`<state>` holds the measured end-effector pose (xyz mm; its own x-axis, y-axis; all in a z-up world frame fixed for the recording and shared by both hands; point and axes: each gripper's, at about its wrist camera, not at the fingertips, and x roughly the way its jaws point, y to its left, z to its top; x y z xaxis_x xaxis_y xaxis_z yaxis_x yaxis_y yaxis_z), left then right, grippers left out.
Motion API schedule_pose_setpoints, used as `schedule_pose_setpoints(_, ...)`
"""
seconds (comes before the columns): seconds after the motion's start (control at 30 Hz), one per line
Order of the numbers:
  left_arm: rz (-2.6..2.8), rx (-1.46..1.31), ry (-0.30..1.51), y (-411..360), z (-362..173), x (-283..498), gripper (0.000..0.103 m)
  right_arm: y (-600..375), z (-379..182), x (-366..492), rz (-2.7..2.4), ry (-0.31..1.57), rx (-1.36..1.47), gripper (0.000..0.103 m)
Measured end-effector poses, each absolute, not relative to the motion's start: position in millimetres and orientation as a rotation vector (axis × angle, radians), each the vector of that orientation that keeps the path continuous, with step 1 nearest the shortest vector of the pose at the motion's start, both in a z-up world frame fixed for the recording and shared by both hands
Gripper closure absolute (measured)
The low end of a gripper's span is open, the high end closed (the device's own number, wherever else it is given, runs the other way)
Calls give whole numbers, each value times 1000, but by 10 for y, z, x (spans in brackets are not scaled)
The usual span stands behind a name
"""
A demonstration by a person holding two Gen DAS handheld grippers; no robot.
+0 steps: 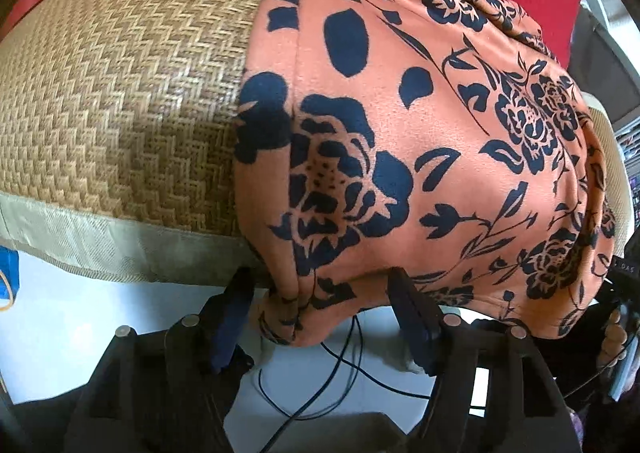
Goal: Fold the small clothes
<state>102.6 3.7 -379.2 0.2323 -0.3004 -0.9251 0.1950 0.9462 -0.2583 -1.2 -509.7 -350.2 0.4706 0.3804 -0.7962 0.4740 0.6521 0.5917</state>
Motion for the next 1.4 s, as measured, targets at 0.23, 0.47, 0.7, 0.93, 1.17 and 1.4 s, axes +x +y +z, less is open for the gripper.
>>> schedule_pose_setpoints(0.23,-374,-133,1308,-102,-3913,1015,96,-5064,-3554,-35,-35,1106,909,86)
schedule_pose_setpoints(0.47,-507,-281,1176,-30,-3385,894,97,-4981,-3006,-163,84,981,815,94)
schedule_pose_setpoints(0.7,-634,-419,1019,94,-2513,1330,97,-5209,-2109,28,208,773,824,94)
schedule_pose_setpoints(0.93,-623,-448,927,151,-1822,2372,97,-5340,-1543,773,195,631,887,94)
schedule_pose_setpoints(1.17,-515,-446,968,-44,-2026,3531,97,-5779,-1761,1961,102,556,1045,94)
schedule_pose_setpoints(1.4,-398,-527,1024,-98,-2715,4119,95,-6051,-2606,2664,53,639,1217,89)
